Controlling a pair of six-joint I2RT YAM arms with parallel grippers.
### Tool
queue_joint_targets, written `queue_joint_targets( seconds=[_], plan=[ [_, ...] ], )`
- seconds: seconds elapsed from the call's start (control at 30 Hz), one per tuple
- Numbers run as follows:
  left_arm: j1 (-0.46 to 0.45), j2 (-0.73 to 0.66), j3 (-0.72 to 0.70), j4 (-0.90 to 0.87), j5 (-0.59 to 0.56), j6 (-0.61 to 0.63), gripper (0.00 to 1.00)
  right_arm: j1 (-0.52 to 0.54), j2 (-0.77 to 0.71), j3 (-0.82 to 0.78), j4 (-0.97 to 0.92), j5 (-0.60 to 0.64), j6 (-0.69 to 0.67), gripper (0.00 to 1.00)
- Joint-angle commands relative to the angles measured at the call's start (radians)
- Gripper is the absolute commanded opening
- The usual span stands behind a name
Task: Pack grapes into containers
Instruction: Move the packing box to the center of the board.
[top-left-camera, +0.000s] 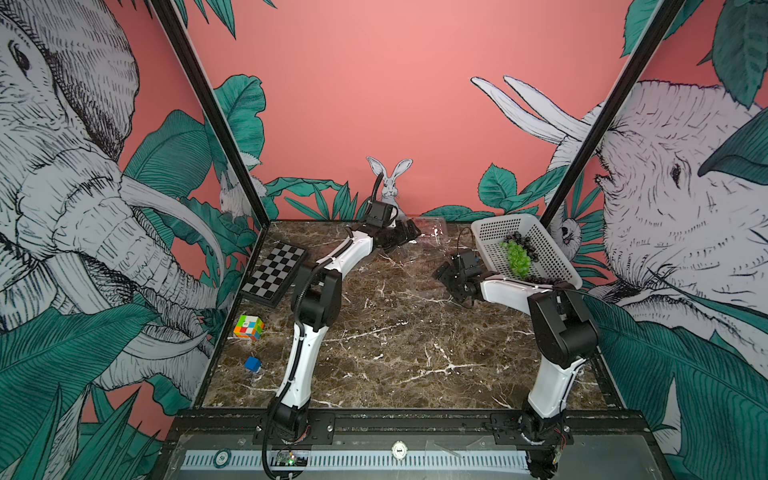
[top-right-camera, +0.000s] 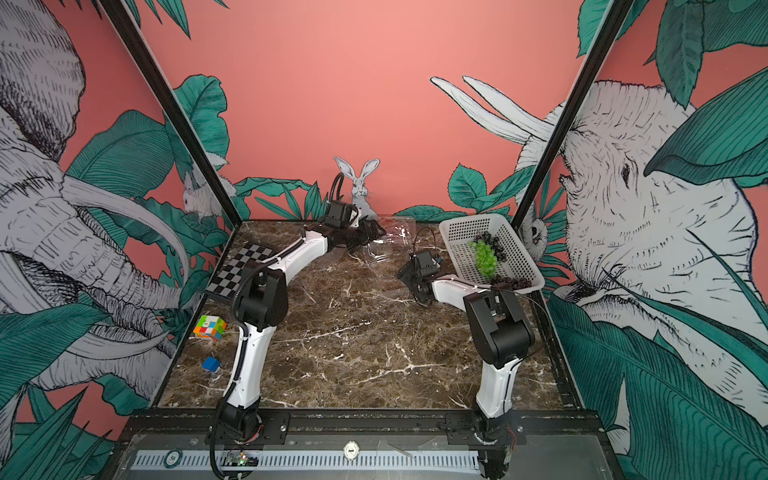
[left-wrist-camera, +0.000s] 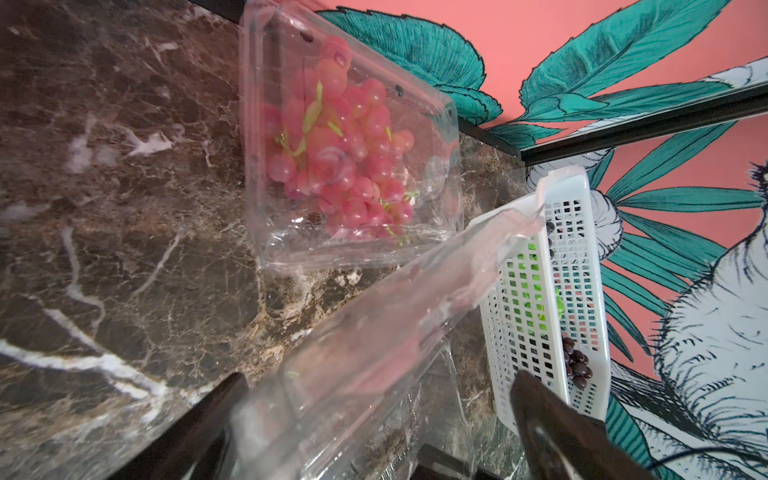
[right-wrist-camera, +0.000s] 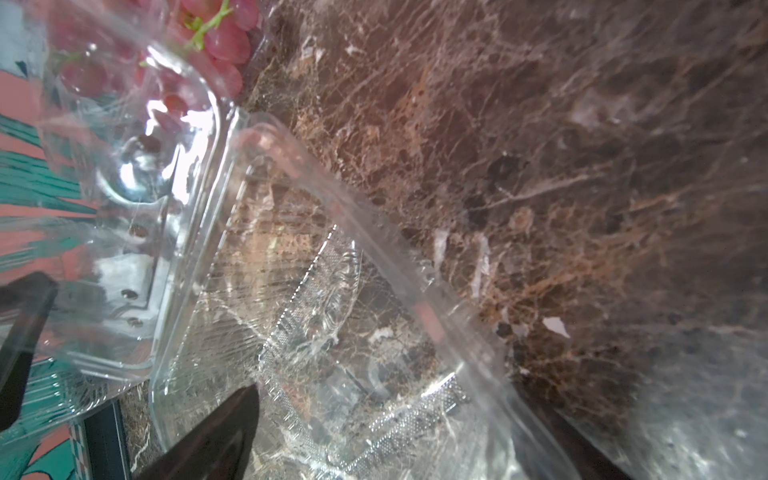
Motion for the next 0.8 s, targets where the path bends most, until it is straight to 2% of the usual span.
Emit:
queue_joint_targets(
  seconds=[0.0, 0.13, 0.77],
  plan=[
    [0.001, 0.017, 0.073, -0.047, 0.009, 0.015, 0.99, -0.005, -0.051, -0.019, 0.015, -0.014, -0.022, 0.96],
    [0.002, 0.038, 0.138, -0.094, -0.01, 0.032, 0.99, -0.012, -0.088, -0.038, 0.019, -0.01, -0.057, 0.98],
    [0.005, 0.119, 0.271, -0.083, 0.008, -0.002, 0.99, -0.042, -0.2, -0.038, -0.066, -0.051, -0.262, 0.99]
  ],
)
